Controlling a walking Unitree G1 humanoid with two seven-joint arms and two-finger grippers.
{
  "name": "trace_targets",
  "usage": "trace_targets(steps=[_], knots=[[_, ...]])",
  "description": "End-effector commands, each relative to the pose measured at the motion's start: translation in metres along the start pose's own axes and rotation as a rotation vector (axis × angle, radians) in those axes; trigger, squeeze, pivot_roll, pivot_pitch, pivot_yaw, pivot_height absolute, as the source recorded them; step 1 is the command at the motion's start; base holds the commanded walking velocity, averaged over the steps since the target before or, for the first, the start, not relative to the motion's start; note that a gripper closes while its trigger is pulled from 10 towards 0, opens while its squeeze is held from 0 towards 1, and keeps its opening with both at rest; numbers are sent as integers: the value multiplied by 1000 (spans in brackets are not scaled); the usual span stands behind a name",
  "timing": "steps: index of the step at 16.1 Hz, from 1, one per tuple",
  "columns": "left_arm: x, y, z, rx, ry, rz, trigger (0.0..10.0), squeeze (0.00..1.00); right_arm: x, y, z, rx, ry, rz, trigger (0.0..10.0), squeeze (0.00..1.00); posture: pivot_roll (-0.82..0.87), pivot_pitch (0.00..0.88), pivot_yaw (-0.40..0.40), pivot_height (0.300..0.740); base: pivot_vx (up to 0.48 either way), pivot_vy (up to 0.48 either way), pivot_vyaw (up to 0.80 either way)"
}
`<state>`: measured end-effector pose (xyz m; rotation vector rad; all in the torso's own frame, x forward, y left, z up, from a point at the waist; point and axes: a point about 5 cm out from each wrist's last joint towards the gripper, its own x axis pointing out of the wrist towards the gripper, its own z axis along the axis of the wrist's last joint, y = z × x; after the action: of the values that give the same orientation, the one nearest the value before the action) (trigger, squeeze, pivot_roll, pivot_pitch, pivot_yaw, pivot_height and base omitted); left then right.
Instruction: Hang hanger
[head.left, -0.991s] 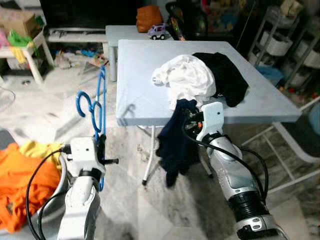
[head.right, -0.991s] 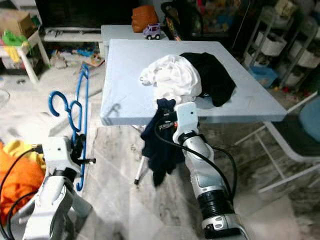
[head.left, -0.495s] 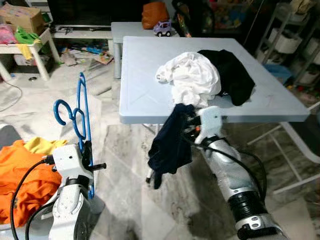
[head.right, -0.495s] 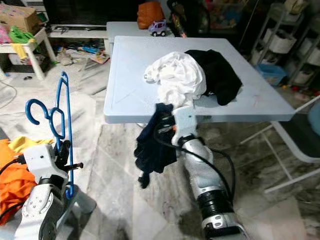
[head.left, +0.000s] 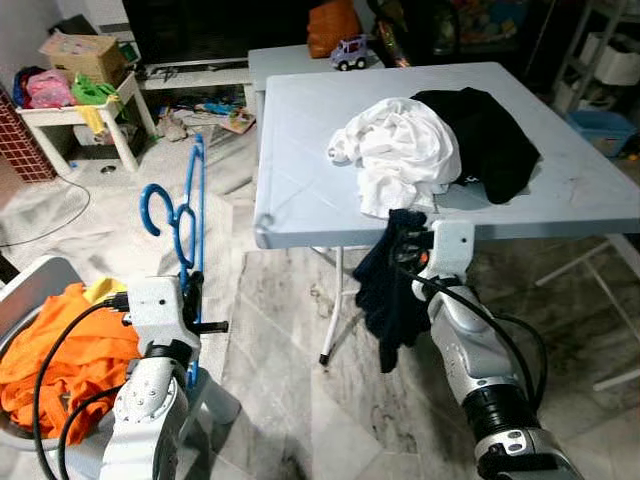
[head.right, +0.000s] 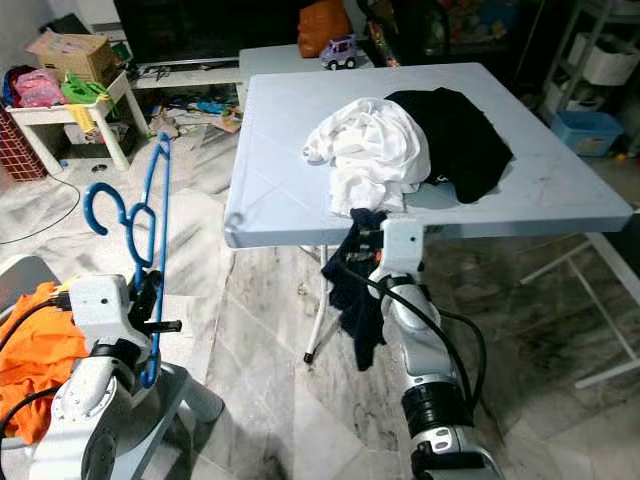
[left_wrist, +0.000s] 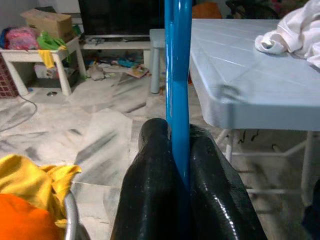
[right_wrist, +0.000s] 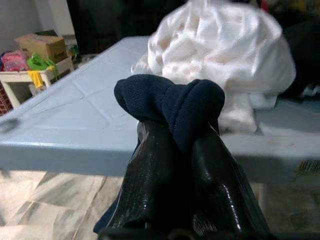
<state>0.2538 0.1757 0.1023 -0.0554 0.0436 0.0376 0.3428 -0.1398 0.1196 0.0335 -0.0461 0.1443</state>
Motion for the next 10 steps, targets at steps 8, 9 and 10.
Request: trace_targets(steps=[8, 9, 10], knots=[[-3, -14, 15, -59, -55, -1, 10000, 0, 3, -3, 20, -23, -64, 7, 10000, 0, 28, 0, 8, 740, 108, 0, 0], [-3, -13, 17, -55, -59, 2, 10000, 0, 5, -3, 23, -26, -69, 9, 10000, 0, 30, 0, 3, 740, 334, 0, -800], [-3, -13, 17, -58, -56, 3, 10000, 0, 5, -3, 24, -26, -70, 9, 10000, 0, 30, 0, 3, 740, 341, 0, -800]])
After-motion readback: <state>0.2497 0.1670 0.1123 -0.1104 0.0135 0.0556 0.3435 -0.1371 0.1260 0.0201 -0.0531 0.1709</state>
